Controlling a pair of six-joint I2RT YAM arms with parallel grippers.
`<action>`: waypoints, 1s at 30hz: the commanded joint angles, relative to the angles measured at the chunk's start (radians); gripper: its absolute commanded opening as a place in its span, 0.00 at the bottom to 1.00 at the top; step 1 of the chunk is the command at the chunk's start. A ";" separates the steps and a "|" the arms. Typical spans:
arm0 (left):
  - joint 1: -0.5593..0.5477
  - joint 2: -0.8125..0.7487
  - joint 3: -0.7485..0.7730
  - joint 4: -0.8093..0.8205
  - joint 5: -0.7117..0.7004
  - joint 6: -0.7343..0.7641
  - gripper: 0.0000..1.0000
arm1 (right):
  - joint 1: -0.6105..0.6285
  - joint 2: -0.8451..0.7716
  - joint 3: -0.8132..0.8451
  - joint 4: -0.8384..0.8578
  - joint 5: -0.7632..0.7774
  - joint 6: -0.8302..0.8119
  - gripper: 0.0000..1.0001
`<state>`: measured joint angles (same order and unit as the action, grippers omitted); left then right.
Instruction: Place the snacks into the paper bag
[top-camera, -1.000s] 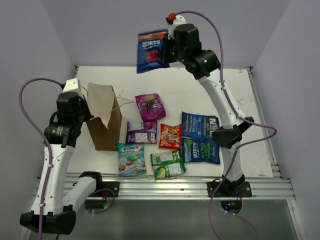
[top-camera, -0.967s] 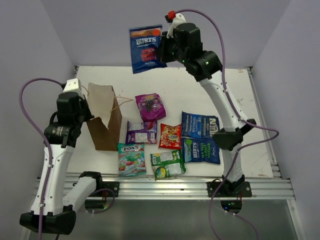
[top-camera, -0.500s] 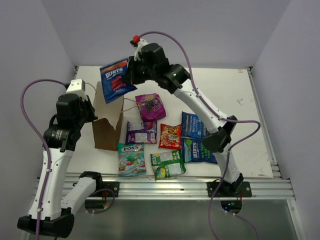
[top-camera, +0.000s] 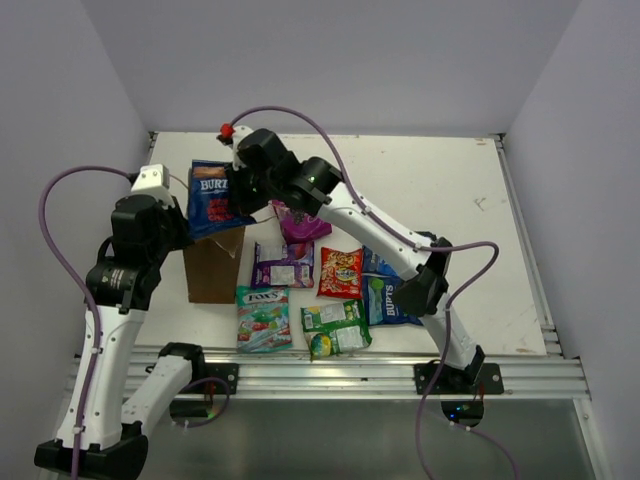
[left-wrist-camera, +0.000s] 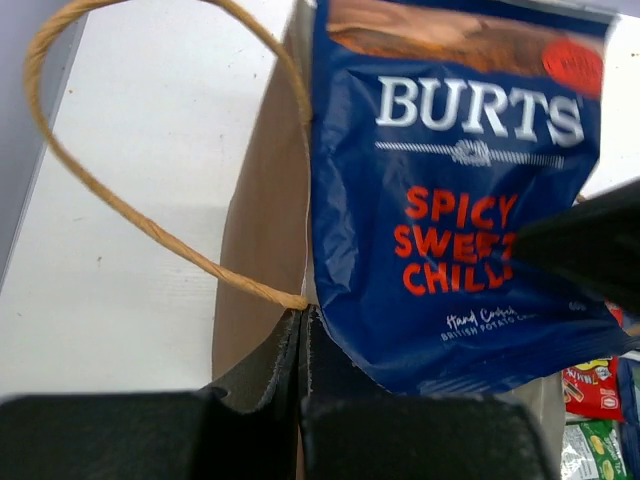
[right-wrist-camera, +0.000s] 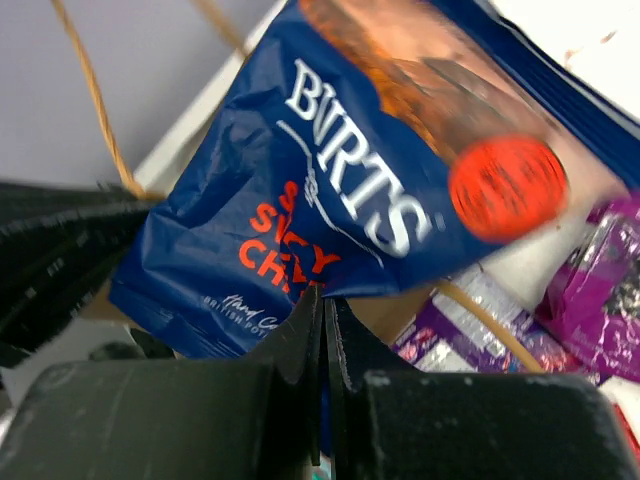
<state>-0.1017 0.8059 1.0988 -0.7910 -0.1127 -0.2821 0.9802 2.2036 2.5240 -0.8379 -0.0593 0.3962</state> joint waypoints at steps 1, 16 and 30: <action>-0.012 -0.014 -0.014 0.061 0.022 -0.023 0.00 | 0.081 -0.045 -0.033 -0.116 0.021 -0.083 0.00; -0.016 -0.020 -0.039 0.070 -0.016 -0.009 0.00 | 0.117 -0.103 0.091 -0.101 0.226 -0.131 0.80; -0.020 -0.013 -0.042 0.064 -0.033 -0.003 0.00 | -0.345 -0.628 -0.890 0.089 0.487 -0.016 0.98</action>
<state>-0.1139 0.7948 1.0637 -0.7570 -0.1406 -0.2924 0.6792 1.5307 1.8458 -0.7898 0.3962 0.3298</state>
